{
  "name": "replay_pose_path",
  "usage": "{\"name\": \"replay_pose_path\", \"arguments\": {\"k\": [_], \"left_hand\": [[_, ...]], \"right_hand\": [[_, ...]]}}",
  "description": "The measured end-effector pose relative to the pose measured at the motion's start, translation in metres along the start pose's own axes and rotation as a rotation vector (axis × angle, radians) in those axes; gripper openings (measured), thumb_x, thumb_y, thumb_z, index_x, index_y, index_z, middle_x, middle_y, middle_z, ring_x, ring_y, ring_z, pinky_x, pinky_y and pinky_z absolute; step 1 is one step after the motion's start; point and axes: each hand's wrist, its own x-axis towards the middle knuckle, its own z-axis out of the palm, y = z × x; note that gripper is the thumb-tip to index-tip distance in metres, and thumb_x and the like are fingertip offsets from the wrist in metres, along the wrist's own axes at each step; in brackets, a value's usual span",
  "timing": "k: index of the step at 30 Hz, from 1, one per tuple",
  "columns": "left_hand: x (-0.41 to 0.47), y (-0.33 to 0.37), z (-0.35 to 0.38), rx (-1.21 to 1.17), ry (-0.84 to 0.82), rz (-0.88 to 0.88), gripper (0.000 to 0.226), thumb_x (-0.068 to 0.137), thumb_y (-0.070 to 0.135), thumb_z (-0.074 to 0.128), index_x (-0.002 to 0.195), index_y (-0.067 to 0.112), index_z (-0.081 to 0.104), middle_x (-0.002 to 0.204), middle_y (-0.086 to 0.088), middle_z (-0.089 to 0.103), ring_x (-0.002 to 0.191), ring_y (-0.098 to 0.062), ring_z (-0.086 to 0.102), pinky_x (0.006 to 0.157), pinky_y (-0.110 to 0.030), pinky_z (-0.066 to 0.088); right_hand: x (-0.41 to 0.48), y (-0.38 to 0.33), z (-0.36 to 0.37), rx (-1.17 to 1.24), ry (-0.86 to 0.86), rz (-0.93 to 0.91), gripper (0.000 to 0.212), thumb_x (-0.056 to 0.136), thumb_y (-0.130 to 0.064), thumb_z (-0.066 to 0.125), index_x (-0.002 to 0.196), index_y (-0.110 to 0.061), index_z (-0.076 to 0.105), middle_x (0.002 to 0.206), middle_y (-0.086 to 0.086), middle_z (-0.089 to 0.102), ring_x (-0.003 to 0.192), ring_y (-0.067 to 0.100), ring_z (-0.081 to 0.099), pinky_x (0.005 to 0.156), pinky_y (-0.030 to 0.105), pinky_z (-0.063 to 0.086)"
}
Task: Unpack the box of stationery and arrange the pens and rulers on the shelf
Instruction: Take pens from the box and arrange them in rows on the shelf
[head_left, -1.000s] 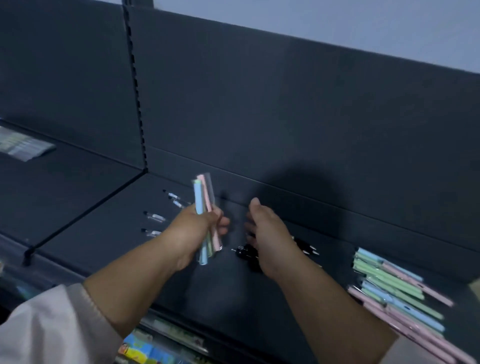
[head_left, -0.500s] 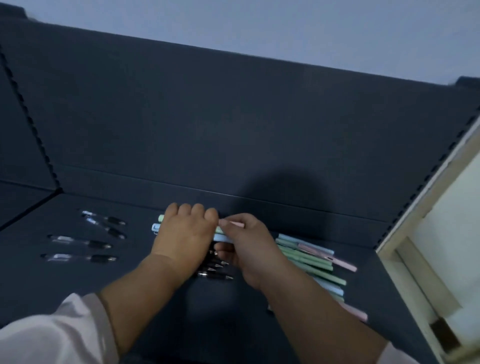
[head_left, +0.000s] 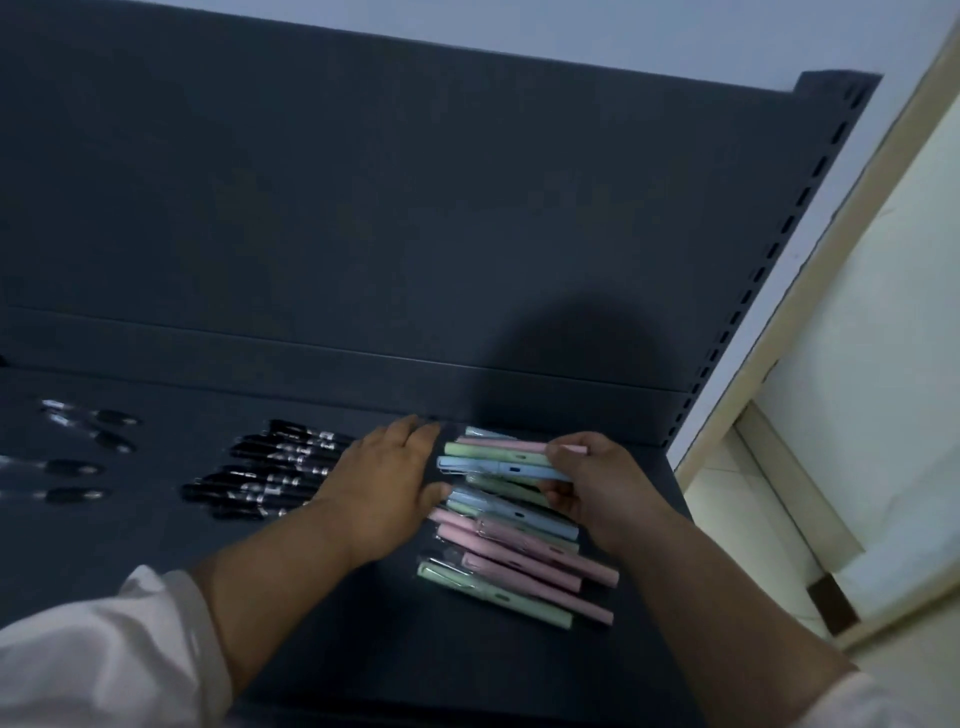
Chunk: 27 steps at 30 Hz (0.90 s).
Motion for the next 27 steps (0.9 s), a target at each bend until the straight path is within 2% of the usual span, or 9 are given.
{"name": "replay_pose_path", "arguments": {"k": [3,6,9,11,13,15,19,22,27], "left_hand": [[-0.002,0.01,0.011,-0.064,-0.106,-0.012,0.073,0.094,0.055,0.042,0.152,0.021,0.013,0.16,-0.004,0.01,0.146,-0.02,0.013,0.119,-0.033,0.015],[-0.005,0.017,0.021,-0.08,-0.209,-0.034,0.076,0.09,0.063,0.04,0.152,0.029,0.01,0.161,-0.001,0.001,0.147,-0.022,0.006,0.119,-0.037,0.014],[-0.006,0.021,0.028,-0.099,-0.282,-0.061,0.085,0.085,0.07,0.039,0.152,0.032,0.002,0.16,0.001,-0.008,0.147,-0.024,-0.002,0.119,-0.043,0.011],[-0.007,0.024,0.031,-0.082,-0.295,-0.043,0.092,0.081,0.074,0.041,0.152,0.032,-0.002,0.16,0.002,-0.012,0.147,-0.023,-0.006,0.12,-0.043,0.01],[-0.009,0.027,0.034,-0.078,-0.308,-0.034,0.105,0.068,0.084,0.037,0.151,0.034,-0.005,0.159,0.004,-0.016,0.147,-0.019,-0.01,0.12,-0.042,0.009],[-0.011,0.029,0.038,-0.078,-0.312,-0.035,0.116,0.055,0.09,0.031,0.15,0.037,-0.01,0.157,0.006,-0.022,0.146,-0.017,-0.016,0.119,-0.042,0.007],[-0.014,0.032,0.048,-0.119,-0.276,-0.048,0.114,0.065,0.083,0.049,0.148,0.037,-0.016,0.152,0.01,-0.033,0.144,-0.017,-0.021,0.118,-0.043,0.007],[-0.018,0.034,0.053,-0.189,-0.259,-0.061,0.118,0.065,0.081,0.054,0.148,0.037,-0.017,0.149,0.012,-0.038,0.143,-0.014,-0.022,0.12,-0.039,0.005],[-0.024,0.037,0.059,-0.249,-0.213,-0.091,0.122,0.061,0.08,0.057,0.15,0.034,-0.012,0.151,0.013,-0.034,0.143,-0.011,-0.02,0.118,-0.032,0.004]], "right_hand": [[0.007,0.01,-0.009,-0.121,-0.019,0.018,0.009,0.096,-0.017,0.055,0.097,-0.008,0.058,0.086,0.013,0.059,0.059,0.02,0.06,0.052,0.027,0.053],[0.011,0.013,-0.019,-0.4,0.011,-0.048,0.014,0.097,-0.025,0.053,0.1,-0.013,0.06,0.095,0.008,0.062,0.059,0.021,0.063,0.058,0.029,0.055],[0.017,0.016,-0.032,-0.774,0.088,-0.259,0.025,0.097,-0.028,0.049,0.115,-0.017,0.06,0.11,0.002,0.064,0.083,0.021,0.066,0.076,0.03,0.052],[0.019,0.02,-0.039,-0.887,0.181,-0.368,0.025,0.097,-0.026,0.047,0.116,-0.016,0.061,0.112,0.004,0.063,0.092,0.019,0.059,0.079,0.027,0.044],[0.023,0.029,-0.044,-0.903,0.287,-0.447,0.026,0.097,-0.028,0.047,0.115,-0.015,0.061,0.114,0.009,0.06,0.099,0.024,0.056,0.084,0.03,0.044],[0.026,0.041,-0.046,-0.904,0.333,-0.467,0.037,0.097,-0.033,0.047,0.126,-0.012,0.057,0.127,0.014,0.054,0.116,0.029,0.048,0.096,0.035,0.037],[0.024,0.061,-0.04,-0.794,0.273,-0.392,0.056,0.099,-0.038,0.043,0.144,-0.005,0.036,0.152,0.017,0.029,0.142,0.029,0.023,0.116,0.037,0.019],[0.026,0.071,-0.03,-0.78,0.234,-0.394,0.059,0.099,-0.041,0.039,0.145,-0.005,0.034,0.153,0.016,0.027,0.143,0.026,0.022,0.118,0.035,0.017],[0.034,0.068,-0.014,-0.755,0.167,-0.465,0.056,0.099,-0.038,0.04,0.139,0.001,0.041,0.145,0.02,0.04,0.136,0.03,0.034,0.114,0.039,0.027]]}}
